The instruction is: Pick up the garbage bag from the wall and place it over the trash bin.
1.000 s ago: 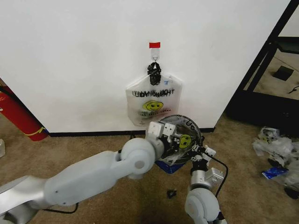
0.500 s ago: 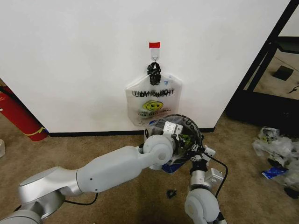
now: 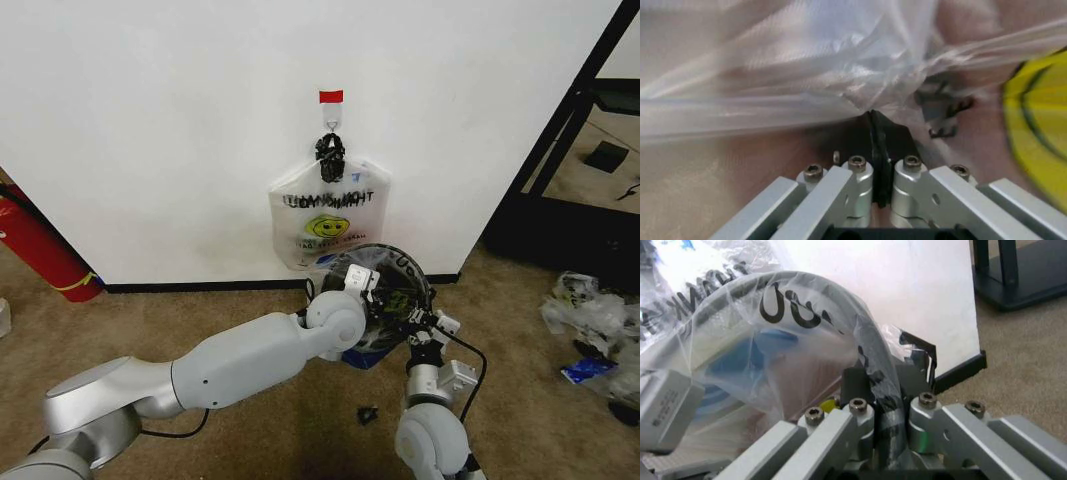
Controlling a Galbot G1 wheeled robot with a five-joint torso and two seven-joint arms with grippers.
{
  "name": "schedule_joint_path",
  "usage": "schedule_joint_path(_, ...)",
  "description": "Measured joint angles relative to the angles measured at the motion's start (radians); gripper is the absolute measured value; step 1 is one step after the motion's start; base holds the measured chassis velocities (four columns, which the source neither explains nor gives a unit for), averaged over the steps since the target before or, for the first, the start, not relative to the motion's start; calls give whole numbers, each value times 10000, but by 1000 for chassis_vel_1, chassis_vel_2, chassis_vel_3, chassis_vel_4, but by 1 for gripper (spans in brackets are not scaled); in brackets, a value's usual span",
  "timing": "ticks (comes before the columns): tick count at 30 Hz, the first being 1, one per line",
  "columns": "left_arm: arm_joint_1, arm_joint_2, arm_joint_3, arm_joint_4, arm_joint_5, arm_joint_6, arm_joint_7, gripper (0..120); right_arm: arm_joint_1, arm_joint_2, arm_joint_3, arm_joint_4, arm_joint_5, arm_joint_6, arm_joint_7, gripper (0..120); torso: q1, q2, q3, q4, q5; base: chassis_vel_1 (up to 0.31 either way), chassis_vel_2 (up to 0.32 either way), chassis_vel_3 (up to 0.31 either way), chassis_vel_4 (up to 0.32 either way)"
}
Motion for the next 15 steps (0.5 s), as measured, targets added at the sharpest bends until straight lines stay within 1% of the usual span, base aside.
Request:
schedule_joint_path(7,22,87,80,31,240,318,-251,0,-18,19,-2,-1,-40,2,0,1,0,0,0,0,0,0,0,0,0)
schedule_joint_path(10,66,243,84,-208,300,492,-341,0,-26,36,-3,-1,-63,2,-1,1,0,0,0,0,0,0,0,0,0)
schedule_joint_path(11,66,243,84,-208,300,492,-341,0,-26,36,-3,-1,-63,2,-1,1,0,0,0,0,0,0,0,0,0)
schedule_joint_path(15,70,379,-38,-769,152,375,-291,0,-34,66,-15,-1,-99,3,0,1,0,0,0,0,0,0,0,0,0)
